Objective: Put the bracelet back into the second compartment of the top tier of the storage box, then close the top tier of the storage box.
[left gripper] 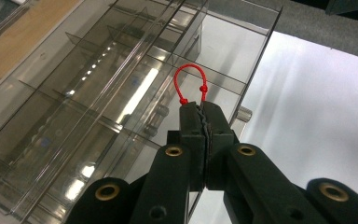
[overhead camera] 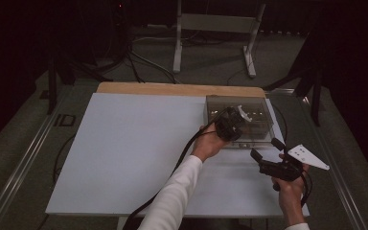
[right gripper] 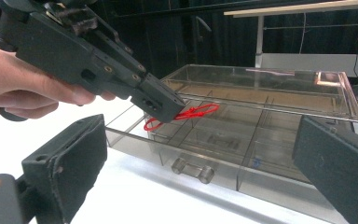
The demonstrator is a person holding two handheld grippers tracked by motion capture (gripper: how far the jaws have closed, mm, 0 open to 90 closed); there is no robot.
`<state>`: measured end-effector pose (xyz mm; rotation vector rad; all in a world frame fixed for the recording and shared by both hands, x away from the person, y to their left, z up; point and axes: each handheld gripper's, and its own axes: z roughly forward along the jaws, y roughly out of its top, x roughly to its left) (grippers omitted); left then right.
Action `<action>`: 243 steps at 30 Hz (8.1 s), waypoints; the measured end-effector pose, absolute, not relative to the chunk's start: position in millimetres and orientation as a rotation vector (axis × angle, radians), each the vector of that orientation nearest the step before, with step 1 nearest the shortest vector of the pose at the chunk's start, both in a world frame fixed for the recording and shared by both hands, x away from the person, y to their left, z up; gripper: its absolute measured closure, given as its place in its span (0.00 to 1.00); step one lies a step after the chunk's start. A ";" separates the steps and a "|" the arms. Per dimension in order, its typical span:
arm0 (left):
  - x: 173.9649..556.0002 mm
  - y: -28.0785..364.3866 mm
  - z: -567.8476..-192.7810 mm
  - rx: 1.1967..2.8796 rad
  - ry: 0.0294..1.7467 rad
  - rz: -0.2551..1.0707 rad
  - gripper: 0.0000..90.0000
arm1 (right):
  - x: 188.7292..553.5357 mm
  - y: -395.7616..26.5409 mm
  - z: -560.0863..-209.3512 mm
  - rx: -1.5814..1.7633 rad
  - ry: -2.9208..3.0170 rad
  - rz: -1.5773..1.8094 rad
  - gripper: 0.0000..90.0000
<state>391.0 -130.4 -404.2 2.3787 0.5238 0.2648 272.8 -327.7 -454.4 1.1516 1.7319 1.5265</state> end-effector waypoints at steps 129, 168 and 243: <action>333.0 110.7 -415.9 2.073 0.822 0.430 0.01 | 272.6 -324.3 -456.6 1.165 1.737 1.519 0.04; 289.6 206.8 -450.3 1.903 0.923 0.516 0.01 | 276.4 -322.6 -456.4 1.179 1.741 1.476 0.04; 284.5 225.1 -454.1 1.807 0.979 0.556 0.01 | 283.5 -288.9 -480.3 1.294 1.805 1.240 1.00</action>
